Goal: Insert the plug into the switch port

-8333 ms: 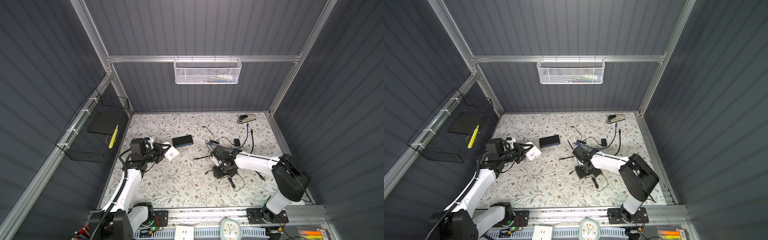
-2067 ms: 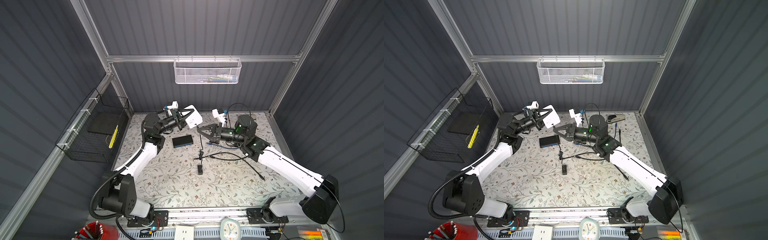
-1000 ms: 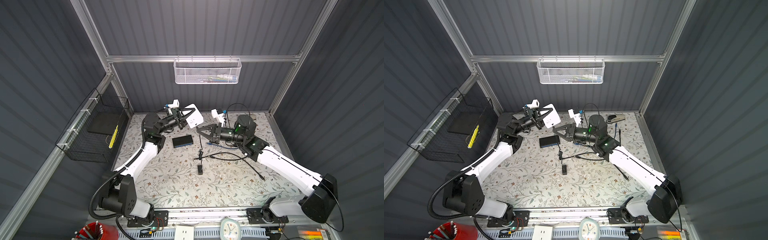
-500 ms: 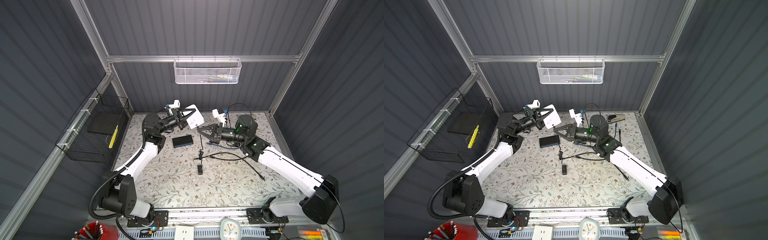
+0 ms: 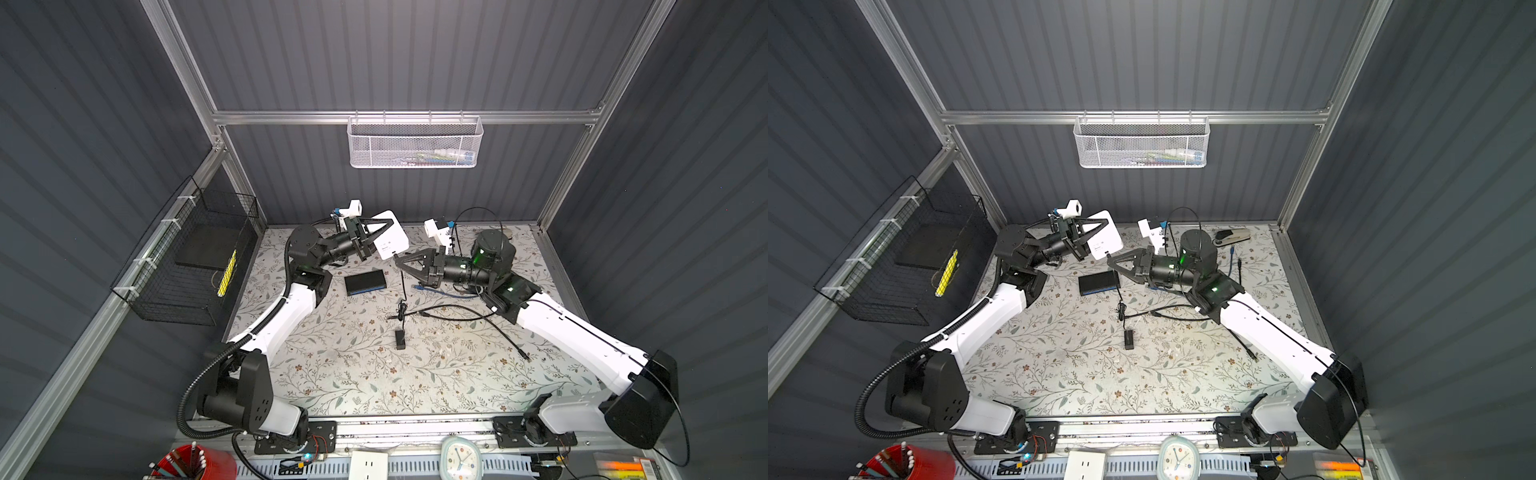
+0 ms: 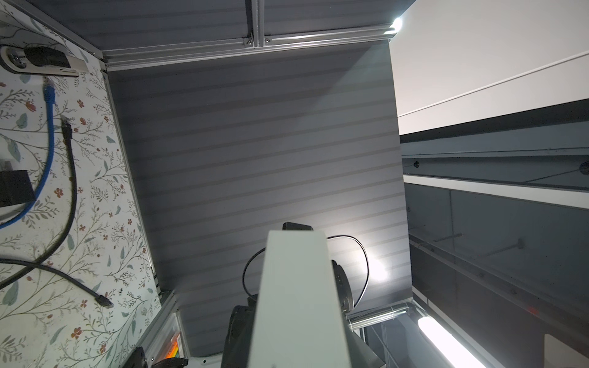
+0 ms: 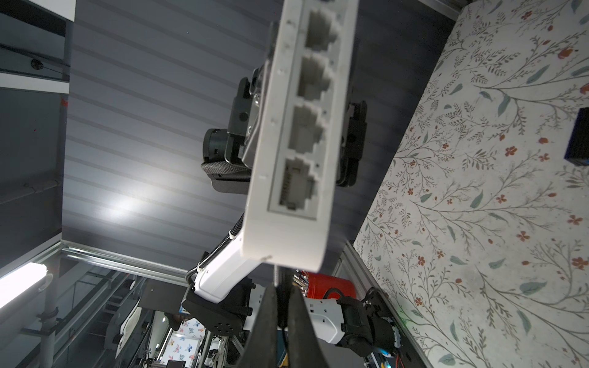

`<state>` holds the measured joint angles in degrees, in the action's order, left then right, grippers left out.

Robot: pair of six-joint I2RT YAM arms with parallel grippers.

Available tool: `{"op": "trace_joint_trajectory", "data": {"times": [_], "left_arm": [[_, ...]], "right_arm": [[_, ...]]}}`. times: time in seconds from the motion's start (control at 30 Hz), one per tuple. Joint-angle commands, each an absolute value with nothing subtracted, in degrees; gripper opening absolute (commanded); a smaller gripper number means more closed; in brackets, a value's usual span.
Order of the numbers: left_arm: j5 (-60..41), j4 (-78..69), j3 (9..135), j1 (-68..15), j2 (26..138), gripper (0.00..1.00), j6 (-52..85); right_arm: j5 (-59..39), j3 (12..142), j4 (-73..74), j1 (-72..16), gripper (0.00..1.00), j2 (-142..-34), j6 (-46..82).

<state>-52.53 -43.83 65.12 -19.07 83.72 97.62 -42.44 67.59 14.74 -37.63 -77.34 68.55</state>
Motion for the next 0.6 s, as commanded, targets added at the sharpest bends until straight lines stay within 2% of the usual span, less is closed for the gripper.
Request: {"op": "trace_joint_trajectory", "data": {"times": [0.0, 0.07, 0.13, 0.43, 0.57], "left_arm": [[-60.2, -33.6, 69.3, -19.7, 79.5, 0.0, 87.0], [-61.5, -24.8, 70.8, -19.7, 78.7, 0.0, 79.8], [-61.2, -22.6, 70.5, -19.7, 78.1, 0.0, 78.1], [-55.3, -36.3, 65.6, -20.4, 76.9, 0.0, 90.2], [-55.1, -32.1, 65.7, -21.5, 76.1, 0.0, 87.0]], "right_arm": [[-41.2, 67.5, 16.8, -36.6, 0.0, -77.4, 70.9], [-41.4, 67.2, 17.8, -36.5, 0.0, -77.4, 72.0], [-41.6, 67.1, 18.0, -36.5, 0.0, -77.6, 71.7], [-40.9, 68.9, 23.5, -36.7, 0.0, -81.7, 67.7], [-41.3, 71.8, 24.2, -36.7, 0.0, -83.8, 66.8]]}}
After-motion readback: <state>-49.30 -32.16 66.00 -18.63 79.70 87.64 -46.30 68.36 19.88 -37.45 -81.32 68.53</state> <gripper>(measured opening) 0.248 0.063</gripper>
